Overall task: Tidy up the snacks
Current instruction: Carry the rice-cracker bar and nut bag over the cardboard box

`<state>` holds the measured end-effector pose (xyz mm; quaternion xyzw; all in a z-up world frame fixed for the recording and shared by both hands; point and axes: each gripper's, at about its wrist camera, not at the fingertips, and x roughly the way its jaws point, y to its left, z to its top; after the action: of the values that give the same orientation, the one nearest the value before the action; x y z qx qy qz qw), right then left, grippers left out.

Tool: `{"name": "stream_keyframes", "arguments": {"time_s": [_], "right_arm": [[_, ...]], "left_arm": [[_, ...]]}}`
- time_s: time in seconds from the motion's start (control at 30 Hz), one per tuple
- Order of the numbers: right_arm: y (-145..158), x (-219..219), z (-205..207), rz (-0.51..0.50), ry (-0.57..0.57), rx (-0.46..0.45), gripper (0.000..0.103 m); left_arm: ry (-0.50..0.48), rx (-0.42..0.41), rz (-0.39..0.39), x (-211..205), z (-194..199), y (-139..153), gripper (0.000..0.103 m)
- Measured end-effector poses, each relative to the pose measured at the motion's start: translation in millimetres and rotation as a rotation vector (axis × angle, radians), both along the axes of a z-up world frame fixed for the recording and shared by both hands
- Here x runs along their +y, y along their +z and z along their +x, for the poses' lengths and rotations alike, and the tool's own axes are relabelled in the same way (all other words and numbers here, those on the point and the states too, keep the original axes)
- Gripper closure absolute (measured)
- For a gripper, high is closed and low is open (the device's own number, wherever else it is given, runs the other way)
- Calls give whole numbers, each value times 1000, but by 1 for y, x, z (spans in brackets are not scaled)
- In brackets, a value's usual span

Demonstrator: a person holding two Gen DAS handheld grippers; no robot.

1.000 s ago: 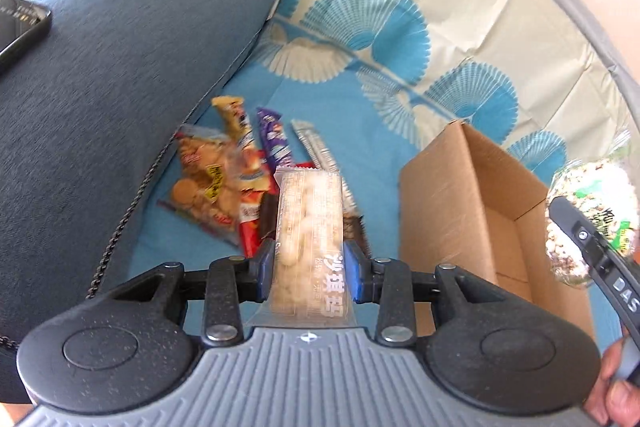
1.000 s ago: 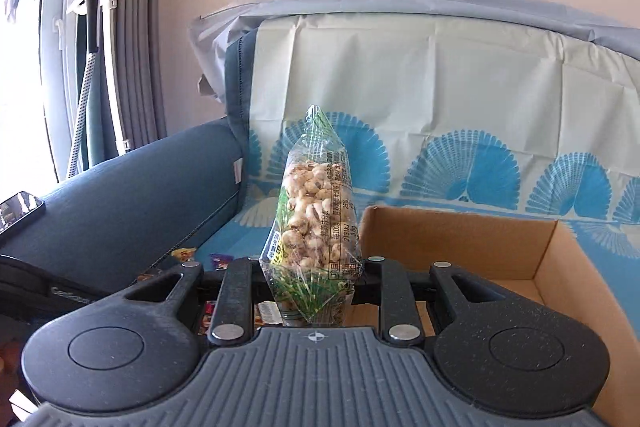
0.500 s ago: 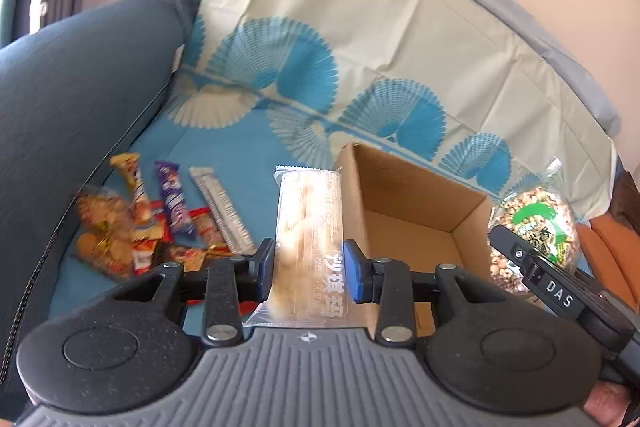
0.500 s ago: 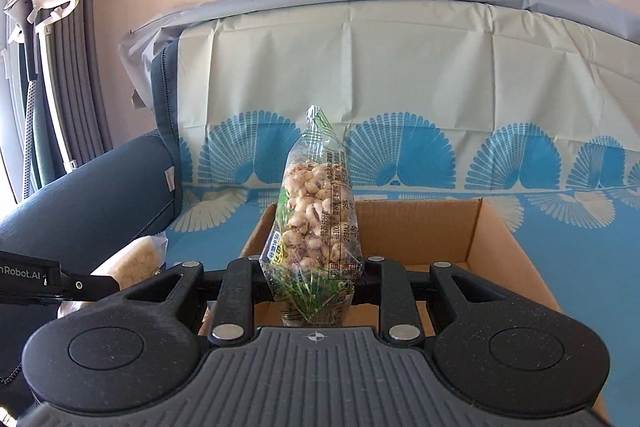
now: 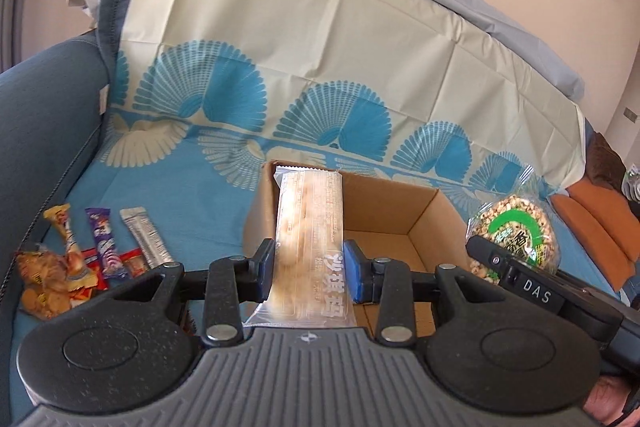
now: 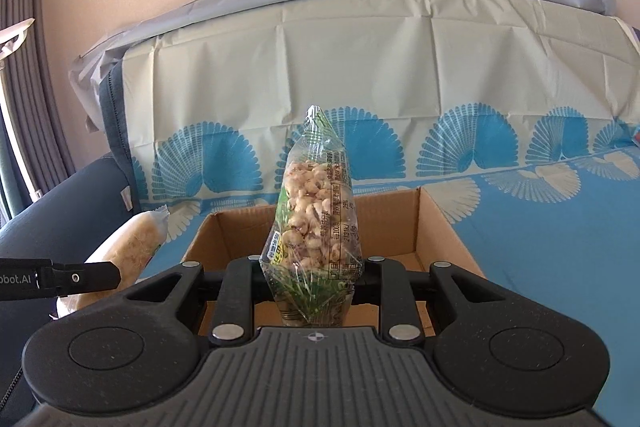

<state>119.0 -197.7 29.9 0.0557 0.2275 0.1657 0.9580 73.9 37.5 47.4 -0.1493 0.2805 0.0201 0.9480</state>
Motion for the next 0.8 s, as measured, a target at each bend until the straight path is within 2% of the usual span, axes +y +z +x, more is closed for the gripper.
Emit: {"name": "stream_keyframes", "arguments": {"time_s": [0.2, 0.33, 0.47, 0.8], "right_arm": [[-3, 3, 2, -11, -14, 10, 77], [-3, 7, 2, -33, -9, 12, 77], [-2, 5, 4, -32, -23, 14, 77], [-6, 7, 4, -46, -36, 34, 77]], "left_arm": [[-26, -30, 29, -10, 17, -1, 64], [-48, 2, 13, -19, 19, -12, 64], [-81, 3, 28, -30, 20, -15, 64], [-77, 25, -1, -31, 24, -20, 64]]}}
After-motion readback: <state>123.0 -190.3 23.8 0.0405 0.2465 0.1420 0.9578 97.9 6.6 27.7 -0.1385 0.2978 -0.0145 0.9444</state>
